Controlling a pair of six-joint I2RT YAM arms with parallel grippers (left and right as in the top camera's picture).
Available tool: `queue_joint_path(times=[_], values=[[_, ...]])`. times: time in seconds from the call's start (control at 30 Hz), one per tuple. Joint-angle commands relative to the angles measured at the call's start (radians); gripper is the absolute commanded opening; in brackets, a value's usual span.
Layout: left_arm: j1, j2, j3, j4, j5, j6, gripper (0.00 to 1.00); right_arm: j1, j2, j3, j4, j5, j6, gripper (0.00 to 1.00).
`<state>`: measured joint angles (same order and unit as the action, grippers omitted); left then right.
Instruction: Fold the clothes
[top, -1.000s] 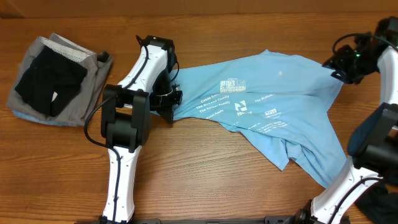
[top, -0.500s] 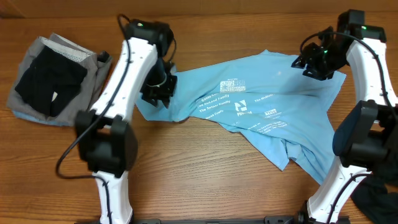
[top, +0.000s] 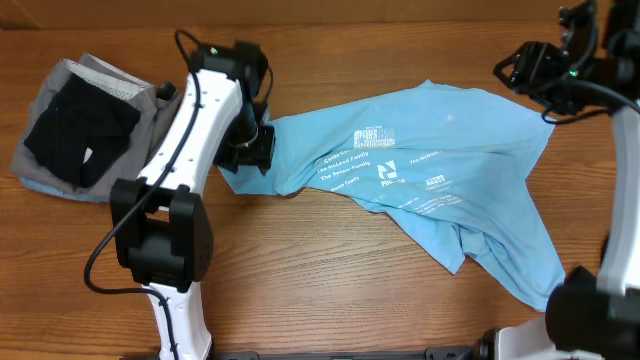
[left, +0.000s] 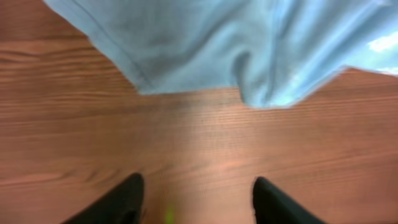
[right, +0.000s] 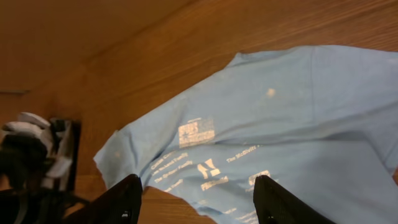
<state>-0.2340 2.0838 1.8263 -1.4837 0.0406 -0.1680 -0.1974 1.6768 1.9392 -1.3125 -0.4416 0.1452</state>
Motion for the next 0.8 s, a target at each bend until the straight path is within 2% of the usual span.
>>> queue_joint_path(times=[0.0,0.17,0.4,0.43,0.5,0.57,0.6,0.77], values=[[0.014,0.018,-0.117,0.093,0.011,-0.102,0.65,-0.006,-0.01,0.005,-0.028,-0.005,-0.003,0.62],[0.05,0.02,-0.236,0.304,0.083,-0.106,0.67,-0.006,-0.009,0.004,-0.071,-0.005,-0.003,0.62],[0.052,0.022,-0.357,0.475,0.06,-0.101,0.63,-0.006,-0.008,0.004,-0.081,0.066,0.029,0.63],[0.052,0.022,-0.373,0.493,0.06,-0.101,0.59,-0.006,-0.008,0.004,-0.084,0.087,0.039,0.63],[0.052,0.022,-0.401,0.516,0.059,-0.096,0.42,-0.006,-0.008,0.004,-0.086,0.122,0.042,0.64],[0.053,0.022,-0.412,0.504,0.045,-0.094,0.12,-0.006,-0.004,0.004,-0.085,0.16,0.068,0.66],[0.055,0.022,-0.41,0.487,0.035,-0.094,0.04,-0.006,0.001,0.004,-0.085,0.18,0.078,0.67],[0.127,0.015,-0.353,0.303,-0.134,-0.16,0.04,-0.006,0.048,-0.023,-0.086,0.221,0.095,0.68]])
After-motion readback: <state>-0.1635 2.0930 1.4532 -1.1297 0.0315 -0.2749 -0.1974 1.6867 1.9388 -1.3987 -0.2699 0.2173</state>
